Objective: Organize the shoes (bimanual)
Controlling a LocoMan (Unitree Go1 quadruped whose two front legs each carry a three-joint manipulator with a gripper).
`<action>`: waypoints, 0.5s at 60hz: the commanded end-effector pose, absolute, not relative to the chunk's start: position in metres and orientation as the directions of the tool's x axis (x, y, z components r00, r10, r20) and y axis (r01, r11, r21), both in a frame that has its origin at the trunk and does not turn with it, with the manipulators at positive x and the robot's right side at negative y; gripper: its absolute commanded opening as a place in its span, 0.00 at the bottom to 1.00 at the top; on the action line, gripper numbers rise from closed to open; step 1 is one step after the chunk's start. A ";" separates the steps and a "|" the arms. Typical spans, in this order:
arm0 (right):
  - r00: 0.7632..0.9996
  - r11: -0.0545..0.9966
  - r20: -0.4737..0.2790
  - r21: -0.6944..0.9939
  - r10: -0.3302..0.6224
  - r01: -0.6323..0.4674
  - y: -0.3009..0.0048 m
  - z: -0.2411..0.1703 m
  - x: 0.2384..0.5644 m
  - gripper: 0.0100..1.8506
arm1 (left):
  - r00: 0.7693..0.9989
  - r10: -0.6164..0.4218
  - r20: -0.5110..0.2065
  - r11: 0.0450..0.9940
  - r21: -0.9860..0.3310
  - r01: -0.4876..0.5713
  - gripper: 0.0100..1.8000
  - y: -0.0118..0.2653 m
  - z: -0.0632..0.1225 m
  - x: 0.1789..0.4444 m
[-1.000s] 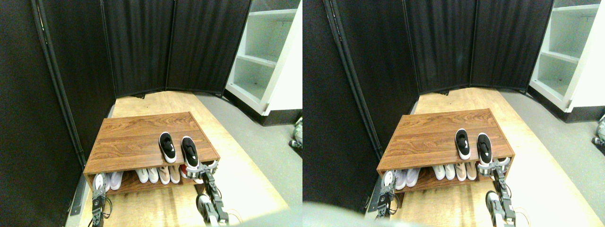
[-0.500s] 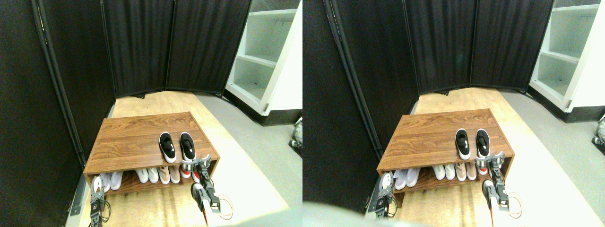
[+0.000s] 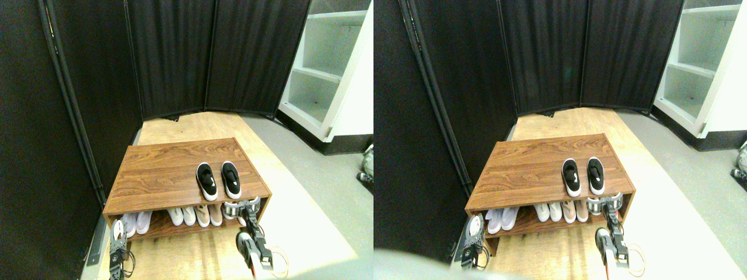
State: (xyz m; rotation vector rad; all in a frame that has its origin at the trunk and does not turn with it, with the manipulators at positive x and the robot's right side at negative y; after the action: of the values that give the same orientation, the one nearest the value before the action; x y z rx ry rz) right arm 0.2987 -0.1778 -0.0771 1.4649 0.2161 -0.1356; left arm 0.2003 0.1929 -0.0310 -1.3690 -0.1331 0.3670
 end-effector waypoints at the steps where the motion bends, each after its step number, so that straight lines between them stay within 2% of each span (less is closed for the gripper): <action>1: 0.992 0.122 -0.117 0.987 0.056 0.109 -0.178 -0.054 0.295 0.84 | 0.946 0.314 -0.078 0.167 -0.977 -0.135 0.00 0.192 -0.025 0.203; 5: 0.995 0.113 -0.090 0.990 0.046 0.085 -0.181 -0.044 0.281 0.84 | 0.945 0.317 -0.080 0.166 -0.977 -0.138 0.00 0.193 -0.025 0.204; 8: 0.995 0.118 -0.093 0.989 0.021 0.090 -0.184 -0.034 0.270 0.80 | 0.946 0.314 -0.080 0.164 -0.977 -0.137 0.00 0.194 -0.026 0.206; 10: 0.997 0.137 -0.081 0.987 0.001 0.080 -0.187 -0.027 0.264 0.72 | 0.947 0.310 -0.080 0.163 -0.977 -0.136 0.00 0.194 -0.026 0.207; 12: 0.995 0.197 -0.078 0.976 -0.061 0.089 -0.191 -0.018 0.257 0.62 | 0.949 0.304 -0.082 0.159 -0.978 -0.136 0.00 0.195 -0.026 0.209; 14: 0.994 0.225 -0.072 0.970 -0.083 0.089 -0.192 -0.015 0.256 0.59 | 0.949 0.305 -0.082 0.160 -0.978 -0.136 0.00 0.195 -0.026 0.210; 15: 0.990 0.255 -0.064 0.962 -0.125 0.094 -0.195 -0.011 0.252 0.52 | 0.949 0.305 -0.081 0.161 -0.978 -0.135 0.00 0.195 -0.026 0.211; 16: 0.983 0.266 -0.055 0.959 -0.174 0.100 -0.199 -0.005 0.248 0.40 | 0.950 0.302 -0.081 0.159 -0.978 -0.134 0.00 0.195 -0.026 0.212; 18: 0.982 0.265 -0.050 0.959 -0.181 0.097 -0.200 -0.002 0.246 0.37 | 0.951 0.300 -0.081 0.157 -0.979 -0.133 0.00 0.195 -0.026 0.212; 21: 0.981 0.325 0.023 0.945 -0.193 0.042 -0.211 0.006 0.242 0.05 | 0.950 0.303 -0.079 0.157 -0.979 -0.132 0.00 0.197 -0.028 0.216; 22: 0.979 0.330 0.028 0.943 -0.201 0.041 -0.212 0.007 0.241 0.00 | 0.949 0.305 -0.079 0.157 -0.979 -0.132 0.00 0.197 -0.028 0.216; 28: 0.974 0.410 0.080 0.912 -0.212 0.014 -0.227 0.019 0.237 0.00 | 0.949 0.305 -0.080 0.161 -0.978 -0.134 0.00 0.198 -0.030 0.221; 30: 0.972 0.478 0.105 0.879 -0.210 0.008 -0.231 0.023 0.237 0.00 | 0.949 0.305 -0.079 0.161 -0.978 -0.133 0.00 0.199 -0.030 0.223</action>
State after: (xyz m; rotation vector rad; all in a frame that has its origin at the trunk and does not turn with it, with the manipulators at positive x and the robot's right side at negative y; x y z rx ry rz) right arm 0.2346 -0.2239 -0.0001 1.1801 -0.1251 -0.1910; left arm 0.2174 0.1991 -0.0325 -1.3743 -0.1343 0.3403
